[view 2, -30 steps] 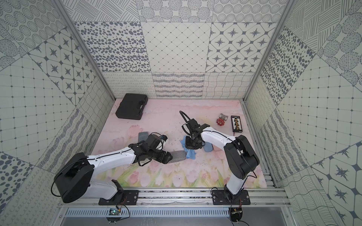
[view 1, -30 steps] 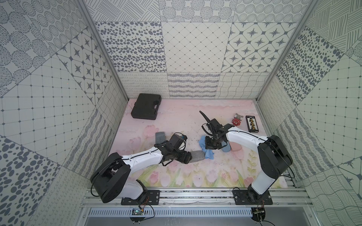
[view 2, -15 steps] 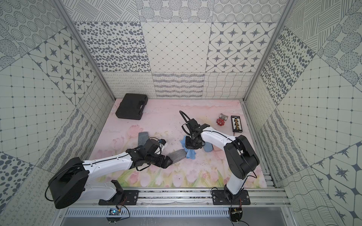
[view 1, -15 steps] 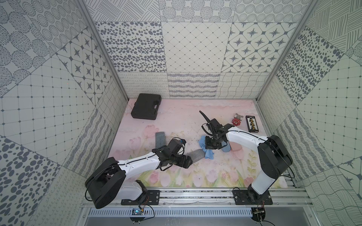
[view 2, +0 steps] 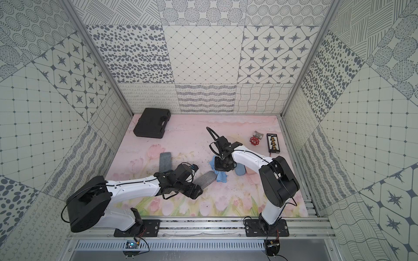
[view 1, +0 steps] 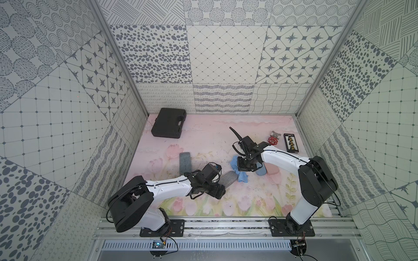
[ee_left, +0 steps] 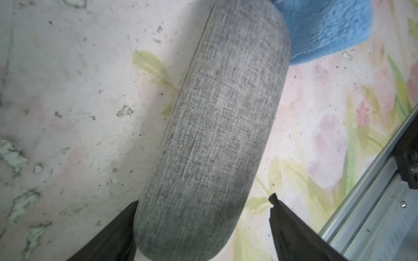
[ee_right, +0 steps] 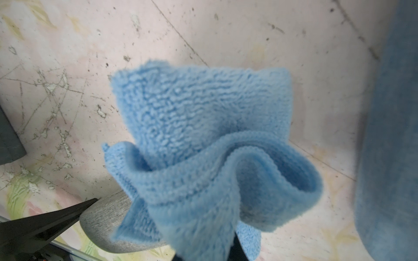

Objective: Wipe the eyeglass case
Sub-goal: Wipe the dirt from the eyeglass case.

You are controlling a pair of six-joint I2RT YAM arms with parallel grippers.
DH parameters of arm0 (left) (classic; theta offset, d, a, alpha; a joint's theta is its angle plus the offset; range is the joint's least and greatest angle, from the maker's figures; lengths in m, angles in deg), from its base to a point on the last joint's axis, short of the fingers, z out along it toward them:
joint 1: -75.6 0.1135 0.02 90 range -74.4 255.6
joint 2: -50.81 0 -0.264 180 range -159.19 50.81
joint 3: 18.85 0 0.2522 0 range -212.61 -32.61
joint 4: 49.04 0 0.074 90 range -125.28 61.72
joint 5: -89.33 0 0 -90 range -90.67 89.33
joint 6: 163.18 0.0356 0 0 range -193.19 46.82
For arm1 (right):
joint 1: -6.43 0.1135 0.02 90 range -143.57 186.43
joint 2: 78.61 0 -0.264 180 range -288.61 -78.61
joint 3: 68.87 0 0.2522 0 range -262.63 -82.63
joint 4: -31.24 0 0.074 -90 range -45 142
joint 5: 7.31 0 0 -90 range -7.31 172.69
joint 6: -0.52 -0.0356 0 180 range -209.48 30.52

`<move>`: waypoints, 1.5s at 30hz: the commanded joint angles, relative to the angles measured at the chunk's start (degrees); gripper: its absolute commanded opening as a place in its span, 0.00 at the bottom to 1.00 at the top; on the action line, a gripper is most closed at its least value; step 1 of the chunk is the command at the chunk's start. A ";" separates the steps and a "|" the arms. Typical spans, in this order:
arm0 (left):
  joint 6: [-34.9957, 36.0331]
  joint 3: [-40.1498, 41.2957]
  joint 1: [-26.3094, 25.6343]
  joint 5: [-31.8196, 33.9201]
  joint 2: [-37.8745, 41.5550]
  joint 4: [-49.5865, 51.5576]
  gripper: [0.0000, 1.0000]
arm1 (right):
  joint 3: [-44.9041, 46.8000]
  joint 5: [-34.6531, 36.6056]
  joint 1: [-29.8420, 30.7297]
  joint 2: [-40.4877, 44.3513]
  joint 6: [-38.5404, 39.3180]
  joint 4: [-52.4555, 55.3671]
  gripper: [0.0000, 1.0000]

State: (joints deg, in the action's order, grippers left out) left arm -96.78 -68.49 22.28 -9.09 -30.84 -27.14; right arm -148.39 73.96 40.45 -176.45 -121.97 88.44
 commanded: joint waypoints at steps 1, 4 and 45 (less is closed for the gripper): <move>4.98 -0.64 -1.77 5.91 -2.53 2.32 0.88 | -2.28 3.12 -0.22 2.59 1.21 1.18 0.00; 6.67 -0.97 -2.97 7.15 -3.32 2.52 0.82 | -4.74 6.86 -0.18 5.18 2.37 4.35 0.00; -0.02 6.03 -6.54 9.25 1.32 -4.00 0.13 | 5.45 -21.74 9.55 4.14 -12.31 -11.47 0.00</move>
State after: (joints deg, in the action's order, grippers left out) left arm -93.30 -63.33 16.05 0.15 -30.77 -38.02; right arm -149.11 67.08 51.84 -172.14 -124.86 88.86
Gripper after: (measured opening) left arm 0.645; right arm 0.126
